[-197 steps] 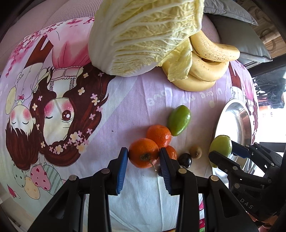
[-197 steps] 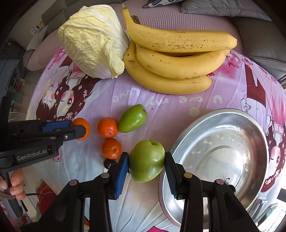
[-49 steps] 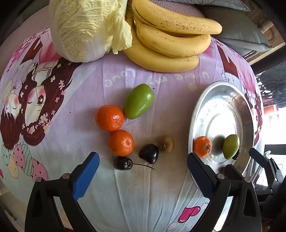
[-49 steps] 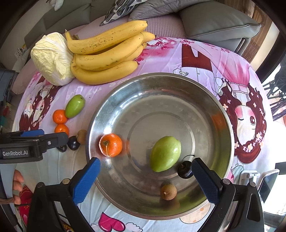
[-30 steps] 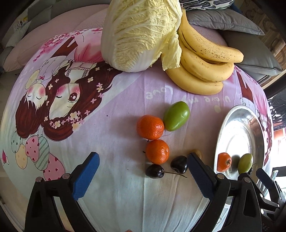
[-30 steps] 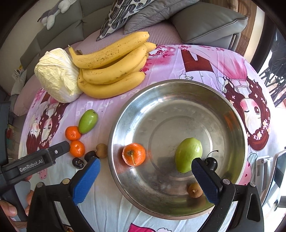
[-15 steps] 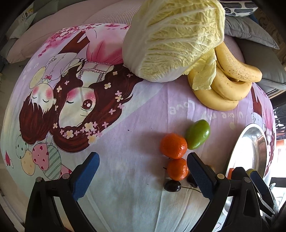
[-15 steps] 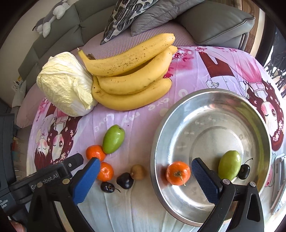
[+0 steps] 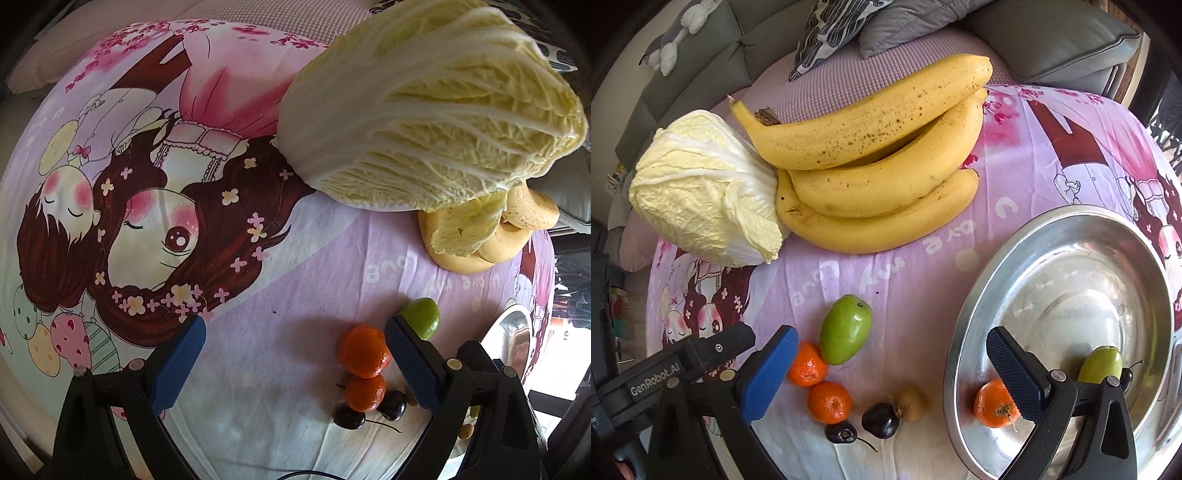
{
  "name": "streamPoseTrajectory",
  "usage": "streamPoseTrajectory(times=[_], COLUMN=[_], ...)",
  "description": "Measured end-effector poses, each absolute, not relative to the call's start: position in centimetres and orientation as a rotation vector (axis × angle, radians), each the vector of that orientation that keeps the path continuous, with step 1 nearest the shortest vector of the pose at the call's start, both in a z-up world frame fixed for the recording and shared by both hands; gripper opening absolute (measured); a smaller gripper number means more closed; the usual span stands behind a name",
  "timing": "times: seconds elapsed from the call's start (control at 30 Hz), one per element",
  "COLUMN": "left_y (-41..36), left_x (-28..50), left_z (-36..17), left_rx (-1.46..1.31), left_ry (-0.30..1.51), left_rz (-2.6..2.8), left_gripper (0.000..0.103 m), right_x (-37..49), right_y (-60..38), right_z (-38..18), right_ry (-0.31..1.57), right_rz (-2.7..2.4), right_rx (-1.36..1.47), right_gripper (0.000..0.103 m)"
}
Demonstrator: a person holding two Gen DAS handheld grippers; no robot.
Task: Organize fruits
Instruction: 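Move both open grippers toward the green apple and the tangerines, then close the right gripper on the green apple while the left gripper grasps a tangerine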
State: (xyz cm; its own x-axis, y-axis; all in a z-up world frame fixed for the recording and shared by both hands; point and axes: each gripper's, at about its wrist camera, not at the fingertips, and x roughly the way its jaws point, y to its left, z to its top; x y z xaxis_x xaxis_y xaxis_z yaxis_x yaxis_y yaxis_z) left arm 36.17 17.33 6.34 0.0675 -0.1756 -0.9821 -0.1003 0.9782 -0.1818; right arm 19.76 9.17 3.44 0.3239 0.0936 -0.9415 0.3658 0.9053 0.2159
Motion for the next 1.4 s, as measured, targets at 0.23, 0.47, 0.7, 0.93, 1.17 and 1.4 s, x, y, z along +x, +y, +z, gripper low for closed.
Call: streamPoseTrajectory(times=[0.23, 0.47, 0.7, 0.93, 1.17, 1.4], left_y=[18.5, 21.1, 21.2, 20.9, 20.3, 19.6], left_x=[37.2, 36.4, 35.7, 34.9, 34.3, 34.0], left_z=[4.8, 3.6, 3.9, 3.9, 4.3, 4.3], left_rx=[-0.271, -0.334, -0.372, -0.366, -0.387, -0.375], left_ry=[1.522, 1.530, 1.525, 1.519, 1.522, 1.520], left_rz=[-0.057, -0.077, -0.137, -0.163, -0.182, -0.191], left_gripper=[0.097, 0.097, 0.097, 0.091, 0.076, 0.074], right_x=[20.3, 20.4, 19.9, 20.3, 21.0, 21.2], right_y=[9.8, 10.9, 12.5, 14.2, 13.8, 13.6], right_z=[1.9, 1.7, 2.8, 1.5, 0.3, -0.6], right_ry=[1.265, 1.261, 1.223, 1.228, 1.223, 1.242], right_rz=[-0.171, -0.201, -0.147, -0.090, -0.084, -0.068], right_rx=[0.440, 0.367, 0.368, 0.369, 0.390, 0.395], right_gripper=[0.103, 0.099, 0.087, 0.070, 0.067, 0.058])
